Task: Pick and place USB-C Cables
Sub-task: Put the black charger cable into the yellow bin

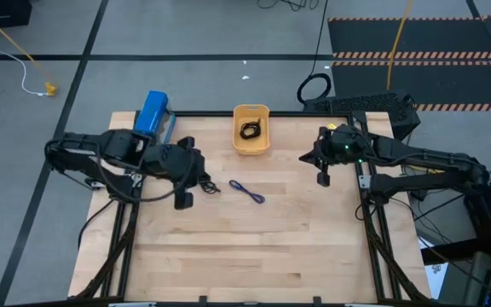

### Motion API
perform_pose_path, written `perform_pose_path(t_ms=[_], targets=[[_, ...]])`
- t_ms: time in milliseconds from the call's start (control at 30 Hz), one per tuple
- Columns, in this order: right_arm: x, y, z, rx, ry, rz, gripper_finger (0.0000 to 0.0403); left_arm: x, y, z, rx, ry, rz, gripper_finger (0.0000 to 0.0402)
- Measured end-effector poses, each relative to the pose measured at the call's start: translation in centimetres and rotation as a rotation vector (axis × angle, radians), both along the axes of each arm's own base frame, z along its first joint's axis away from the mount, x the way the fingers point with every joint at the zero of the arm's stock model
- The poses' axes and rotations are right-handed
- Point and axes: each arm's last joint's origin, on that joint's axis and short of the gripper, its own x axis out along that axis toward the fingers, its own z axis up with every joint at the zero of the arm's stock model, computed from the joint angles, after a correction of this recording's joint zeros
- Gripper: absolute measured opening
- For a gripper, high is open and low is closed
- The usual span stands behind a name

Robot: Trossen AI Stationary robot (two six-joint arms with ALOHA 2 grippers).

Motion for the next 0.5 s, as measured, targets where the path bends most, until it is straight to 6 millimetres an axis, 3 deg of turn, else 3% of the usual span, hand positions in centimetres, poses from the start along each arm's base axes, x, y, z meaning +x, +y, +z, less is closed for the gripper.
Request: perform_pose_path(t_ms=[267,500], targets=[[0.0,0.9,0.2,-0.002,-0.011,0.049,0.0004,-2.3,0.5,2.1,-0.002,0.065,0.018,0.0026],[0.1,1.4,0.2,-0.001,-0.012,0.076,0.0004,-4.5,0.9,2.6,-0.054,0.207,0.072,0.0026]])
